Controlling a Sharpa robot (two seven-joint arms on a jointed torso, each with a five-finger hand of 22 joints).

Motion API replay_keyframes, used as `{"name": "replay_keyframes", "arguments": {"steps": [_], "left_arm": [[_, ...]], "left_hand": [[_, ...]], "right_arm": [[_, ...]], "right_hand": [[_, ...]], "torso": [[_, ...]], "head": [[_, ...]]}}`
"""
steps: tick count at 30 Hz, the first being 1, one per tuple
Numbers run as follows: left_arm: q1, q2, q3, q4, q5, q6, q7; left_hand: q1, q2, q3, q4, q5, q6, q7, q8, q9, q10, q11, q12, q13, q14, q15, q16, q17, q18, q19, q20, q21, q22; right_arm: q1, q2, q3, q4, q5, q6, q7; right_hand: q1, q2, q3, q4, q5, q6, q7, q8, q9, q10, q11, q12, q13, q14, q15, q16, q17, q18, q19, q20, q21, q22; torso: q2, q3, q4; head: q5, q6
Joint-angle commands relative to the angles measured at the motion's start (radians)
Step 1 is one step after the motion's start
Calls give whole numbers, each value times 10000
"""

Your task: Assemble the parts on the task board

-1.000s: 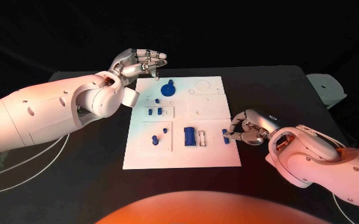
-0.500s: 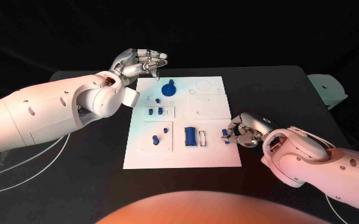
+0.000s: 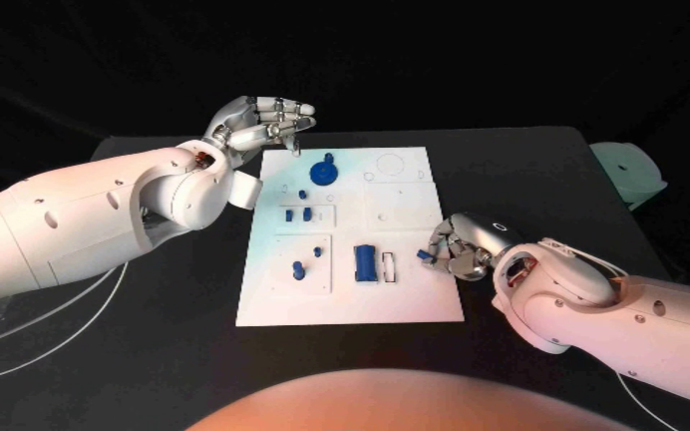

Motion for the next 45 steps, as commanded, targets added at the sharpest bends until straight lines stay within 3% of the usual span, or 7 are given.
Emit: {"name": "replay_keyframes", "arguments": {"steps": [1,9,15,19,31,39,45], "left_arm": [[5,4,5,25,-1,126,77],[5,-12,4,35,-1,130,69],[5,-19,3,39,-1,126,68],[5,-18,2,42,-1,126,68],[5,-16,1,56,-1,124,66],[6,-19,1,69,-1,126,65],[6,-24,1,73,-1,123,61]], "left_hand": [[-46,67,-47,35,52,-66,87,3,-14,-61,1,35,-14,-47,1,42,-17,73,30,72,-45,-11],[-46,68,-47,35,53,-67,87,4,-14,-63,0,39,-15,-48,1,44,-19,74,29,72,-47,-13],[-46,68,-47,35,53,-67,87,4,-14,-63,0,39,-15,-48,1,44,-19,74,29,72,-47,-13],[-46,68,-47,35,53,-67,87,4,-14,-63,0,39,-15,-48,1,44,-19,74,29,72,-47,-13],[-46,68,-47,35,53,-67,87,4,-14,-63,0,39,-15,-48,1,44,-19,74,29,72,-47,-13],[-46,68,-47,35,53,-67,87,4,-14,-63,0,39,-15,-48,1,44,-19,74,29,72,-47,-13],[-46,68,-47,35,53,-67,87,4,-14,-63,0,39,-15,-48,1,44,-19,74,29,72,-47,-13]], "right_arm": [[-95,15,-83,-44,-637,732,-402],[-108,-11,-86,134,-1053,742,-485],[-102,-114,-77,468,-940,175,-500],[-46,-151,-55,706,-750,-238,-494],[81,133,-27,1008,196,-639,-459],[88,446,-32,852,672,-267,-490],[63,625,-43,653,787,57,-529]], "right_hand": [[420,135,334,-83,96,145,-34,76,41,5,-78,-55,1322,922,-58,2,2071,-142,1046,-72,46,2634],[247,-284,1183,-74,488,240,-39,70,48,3,-90,-93,1310,922,-66,-2,2071,-142,1046,-90,46,2634],[-202,-579,2094,-84,1360,191,-57,175,201,49,-121,-77,1321,931,-81,13,2111,-142,1046,-108,46,2634],[-530,-625,2526,-83,1735,117,-61,281,343,86,-111,-52,1335,939,-92,27,2144,-142,1046,-113,46,2634],[-1021,-681,2858,-13,1828,59,-55,388,484,112,-106,-38,1345,944,-88,37,2167,-142,1046,-113,46,2634],[-1598,-773,2939,177,1674,91,-61,474,576,151,-107,27,1387,946,-85,40,2175,-142,1046,-110,46,2634],[-2246,-818,2897,472,1432,181,-82,562,642,209,-120,144,1460,951,-96,47,2192,-142,1046,-116,46,2634]], "torso": [[24,-13,69],[38,-21,120],[48,-38,175],[63,-38,208],[93,-55,290],[103,-78,345],[121,-54,374]], "head": [[-59,-5],[-125,-9],[-195,14],[-231,31],[-331,30],[-413,21],[-412,11]]}}
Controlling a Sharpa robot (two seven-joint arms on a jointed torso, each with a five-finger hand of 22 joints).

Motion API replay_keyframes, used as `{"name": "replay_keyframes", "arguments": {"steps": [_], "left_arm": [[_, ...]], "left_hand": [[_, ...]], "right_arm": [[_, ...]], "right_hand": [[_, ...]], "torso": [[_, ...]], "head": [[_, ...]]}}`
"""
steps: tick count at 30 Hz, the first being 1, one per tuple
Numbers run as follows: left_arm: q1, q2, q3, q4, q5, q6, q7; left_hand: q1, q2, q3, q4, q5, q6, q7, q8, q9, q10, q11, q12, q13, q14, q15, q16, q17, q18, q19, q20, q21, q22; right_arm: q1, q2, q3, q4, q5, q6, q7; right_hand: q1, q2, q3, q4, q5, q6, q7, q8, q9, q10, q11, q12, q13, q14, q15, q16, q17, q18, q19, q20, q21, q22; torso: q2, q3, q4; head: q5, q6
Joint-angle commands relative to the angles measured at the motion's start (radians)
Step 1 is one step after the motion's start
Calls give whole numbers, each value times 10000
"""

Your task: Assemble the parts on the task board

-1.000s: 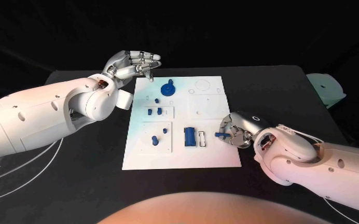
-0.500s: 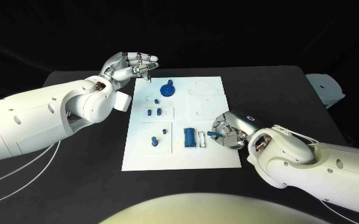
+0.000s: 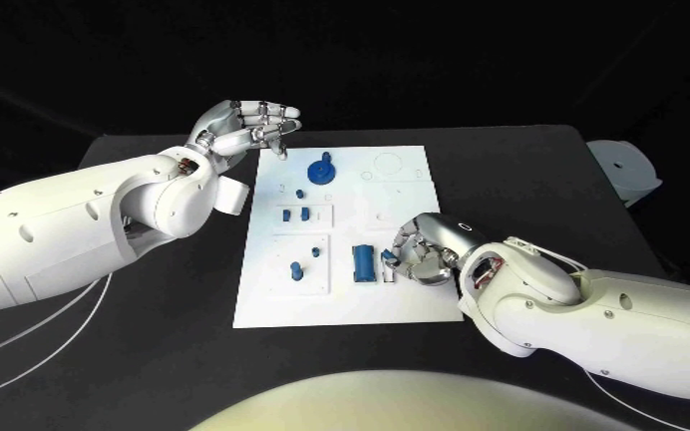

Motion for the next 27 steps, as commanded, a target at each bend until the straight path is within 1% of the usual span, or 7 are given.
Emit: {"name": "replay_keyframes", "arguments": {"steps": [1,4,7,14,17,24,27], "left_arm": [[6,3,6,34,-1,122,67],[6,-4,6,35,-1,121,64],[7,-8,6,37,-1,126,59],[7,-9,6,37,-1,134,43],[7,-10,6,36,-1,137,36],[7,-6,6,34,-1,139,26],[7,-3,6,32,-1,140,23]], "left_hand": [[-46,68,-47,35,53,-67,86,4,-11,-64,0,41,-12,-48,1,45,-11,73,29,73,-47,-11],[-46,68,-47,35,53,-67,86,4,-11,-64,0,41,-12,-48,1,45,-11,73,29,73,-47,-11],[-46,68,-47,35,53,-67,86,4,-11,-64,0,41,-12,-48,1,45,-11,73,29,73,-47,-11],[-46,68,-47,35,53,-67,86,4,-11,-64,0,41,-12,-48,1,45,-11,73,29,73,-47,-11],[-46,68,-47,35,53,-67,86,4,-11,-64,0,41,-12,-48,1,45,-11,73,29,73,-47,-11],[-46,68,-47,35,53,-67,86,4,-11,-64,0,41,-12,-48,1,45,-11,73,29,73,-47,-11],[-46,68,-47,35,53,-67,86,4,-11,-64,0,41,-12,-48,1,45,-11,73,29,73,-47,-11]], "right_arm": [[-30,91,-9,-118,312,497,-109],[-47,145,-12,-182,350,602,-110],[-57,183,-14,-235,339,653,-109],[-64,214,-15,-272,223,712,-109],[-65,213,-15,-266,177,735,-112],[-66,234,-15,-265,139,685,-114],[-66,232,-15,-263,115,631,-112]], "right_hand": [[-190,-30,-7,77,-99,180,-94,41,438,156,-2,47,1530,965,-85,46,2184,-143,1045,-44,46,2630],[-450,-28,-40,135,-258,217,-107,87,469,175,-13,80,1552,970,-95,57,2208,-143,1045,-52,46,2630],[-558,-23,-52,133,-375,233,-117,109,483,189,-19,105,1568,971,-101,58,2211,-143,1045,-57,46,2630],[-735,-1,-62,136,-449,336,-160,208,535,283,-53,315,1684,982,-125,80,2260,-143,1045,-73,46,2630],[-790,12,-61,135,-455,371,-180,244,553,330,-69,422,1743,987,-136,91,2283,-143,1045,-81,46,2630],[-848,39,-53,140,-457,398,-195,276,570,348,-83,456,1763,987,-149,92,2286,-143,1045,-91,46,2630],[-938,50,-62,150,-505,398,-199,294,581,347,-89,447,1760,985,-157,88,2276,-143,1045,-100,46,2630]], "torso": [[15,16,34],[21,13,46],[20,6,47],[24,14,69],[26,8,77],[35,3,98],[36,-2,118]], "head": [[-3,-13],[-15,-20],[-16,-28],[-52,-45],[-72,-55],[-113,-26],[-129,-26]]}}
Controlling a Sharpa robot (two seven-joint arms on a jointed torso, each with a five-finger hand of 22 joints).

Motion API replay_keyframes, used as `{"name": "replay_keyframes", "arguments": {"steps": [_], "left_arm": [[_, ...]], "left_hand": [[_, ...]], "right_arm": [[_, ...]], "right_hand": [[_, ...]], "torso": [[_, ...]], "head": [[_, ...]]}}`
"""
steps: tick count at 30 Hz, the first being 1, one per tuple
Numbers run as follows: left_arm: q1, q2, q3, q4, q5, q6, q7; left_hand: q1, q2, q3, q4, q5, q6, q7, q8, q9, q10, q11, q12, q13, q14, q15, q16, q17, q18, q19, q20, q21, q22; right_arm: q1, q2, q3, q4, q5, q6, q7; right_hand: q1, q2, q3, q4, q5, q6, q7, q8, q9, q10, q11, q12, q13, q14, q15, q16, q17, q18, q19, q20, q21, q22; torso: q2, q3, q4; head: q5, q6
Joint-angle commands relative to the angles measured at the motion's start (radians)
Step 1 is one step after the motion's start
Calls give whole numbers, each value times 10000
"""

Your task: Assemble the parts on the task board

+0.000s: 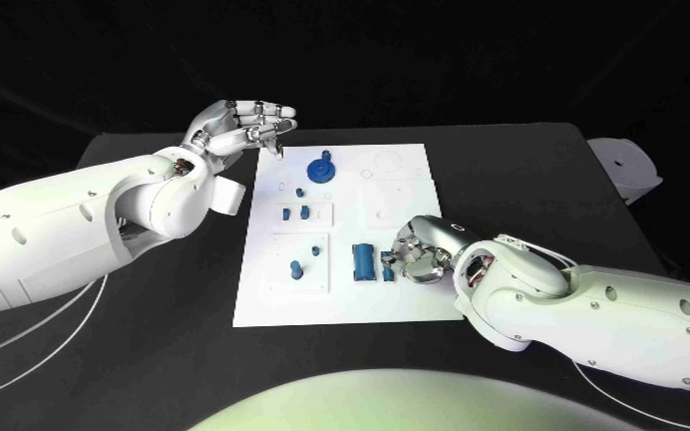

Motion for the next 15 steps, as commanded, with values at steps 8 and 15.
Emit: {"name": "replay_keyframes", "arguments": {"steps": [8,15], "left_arm": [[5,19,6,10,-1,134,29],[5,16,6,2,-1,139,36]], "left_hand": [[-46,71,-46,32,56,-75,87,11,-16,-96,1,83,-22,-60,1,63,-33,76,31,74,-60,-24],[-51,74,-46,36,56,-76,88,12,-17,-98,2,87,-23,-61,2,64,-35,76,31,75,-61,-25]], "right_arm": [[-31,-99,-18,128,-254,-182,134],[-40,-353,-17,439,-174,-274,491]], "right_hand": [[-184,-20,-50,-8,-246,11,-37,23,8,368,-60,16,1746,982,-96,43,2268,-142,1045,-114,46,2633],[-280,-138,-120,-33,-808,-7,-43,82,43,383,-63,48,1773,989,-101,59,2303,-142,1045,-123,46,2633]], "torso": [[8,-2,42],[13,0,48]], "head": [[-25,27],[-17,37]]}}
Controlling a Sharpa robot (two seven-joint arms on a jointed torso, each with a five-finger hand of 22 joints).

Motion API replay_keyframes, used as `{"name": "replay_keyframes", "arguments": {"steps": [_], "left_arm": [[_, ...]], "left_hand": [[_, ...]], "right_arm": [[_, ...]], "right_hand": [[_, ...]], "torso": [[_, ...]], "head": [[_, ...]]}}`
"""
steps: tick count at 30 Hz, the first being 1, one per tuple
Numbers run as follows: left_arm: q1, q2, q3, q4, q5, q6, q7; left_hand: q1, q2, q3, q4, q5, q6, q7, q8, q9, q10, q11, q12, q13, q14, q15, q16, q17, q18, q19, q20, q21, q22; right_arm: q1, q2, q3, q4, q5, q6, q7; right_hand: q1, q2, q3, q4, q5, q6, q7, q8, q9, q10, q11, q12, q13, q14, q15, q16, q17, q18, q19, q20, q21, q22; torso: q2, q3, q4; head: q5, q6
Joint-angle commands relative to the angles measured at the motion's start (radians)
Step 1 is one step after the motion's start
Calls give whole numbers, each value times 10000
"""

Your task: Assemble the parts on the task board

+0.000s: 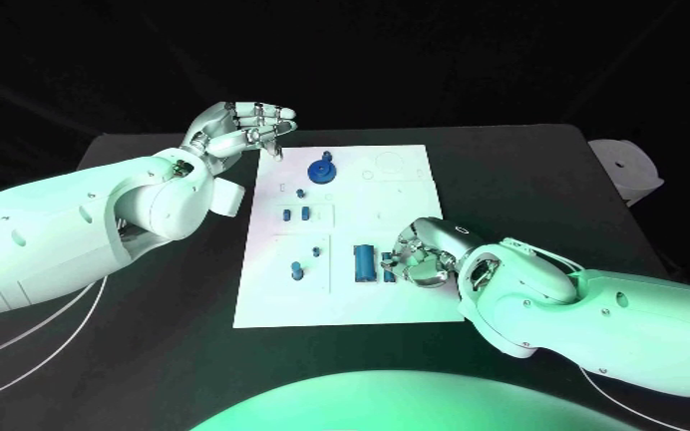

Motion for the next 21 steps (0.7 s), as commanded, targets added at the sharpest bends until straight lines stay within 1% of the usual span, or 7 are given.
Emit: {"name": "replay_keyframes", "arguments": {"steps": [1,2,10,13,15,20,21], "left_arm": [[7,12,6,14,-1,138,56],[7,12,6,14,-1,139,58],[7,19,6,13,-1,144,63],[6,27,5,9,-1,149,63],[6,29,5,7,-1,150,64],[6,22,4,2,-1,148,62],[6,19,4,3,-1,146,62]], "left_hand": [[-51,74,-46,36,56,-76,88,12,-15,-98,2,40,-10,-61,2,64,-11,74,-6,37,-61,-10],[-51,74,-46,36,56,-76,88,12,-15,-98,2,40,-10,-61,2,64,-11,74,-6,37,-61,-10],[-51,74,-46,36,56,-76,88,12,-15,-98,2,40,-10,-61,2,64,-11,74,-6,37,-61,-10],[-51,74,-46,36,56,-76,88,12,-15,-98,2,40,-10,-61,2,64,-11,74,-6,37,-61,-10],[-51,74,-46,36,56,-76,88,12,-15,-98,2,40,-10,-61,2,64,-11,74,-6,37,-61,-10],[-51,74,-46,36,56,-76,88,12,-15,-98,2,40,-10,-61,2,64,-11,74,-6,37,-61,-10],[-51,74,-46,36,56,-76,88,12,-15,-98,2,40,-10,-61,2,64,-11,74,-6,37,-61,-10]], "right_arm": [[-26,-79,-3,127,-63,-30,370],[-41,-130,-3,177,-27,45,398],[-111,-234,-7,232,83,275,421],[-122,-234,-8,171,96,321,409],[-126,-227,-9,130,100,348,403],[-138,-217,-13,47,81,488,375],[-140,-216,-15,29,57,516,364]], "right_hand": [[-56,-79,-63,-44,-121,-1,-50,61,17,389,-68,58,1782,955,-68,62,2312,-143,1045,-52,46,2634],[-23,-118,-81,-68,-267,1,-55,78,25,393,-74,64,1787,956,-73,65,2319,-143,1045,-56,46,2634],[40,-154,-92,-108,-406,0,-63,94,32,398,-82,73,1795,959,-76,71,2331,-143,1045,-60,46,2634],[68,-147,-83,-124,-425,3,-68,100,34,410,-86,101,1810,961,-78,77,2343,-143,1045,-61,46,2634],[98,-138,-72,-139,-438,4,-73,105,36,410,-88,101,1811,962,-81,78,2347,-143,1045,-63,46,2634],[164,-144,-56,-184,-456,3,-81,114,41,420,-95,123,1824,962,-86,79,2349,-143,1045,-66,46,2634],[209,-147,-43,-215,-461,2,-86,119,43,420,-99,124,1825,963,-90,81,2352,-143,1045,-69,46,2634]], "torso": [[2,-3,2],[5,-4,7],[-1,-8,0],[4,-12,40],[9,-14,55],[27,-15,73],[27,-15,67]], "head": [[3,1],[-5,-3],[-41,4],[-68,2],[-81,9],[-70,-2],[-67,-3]]}}
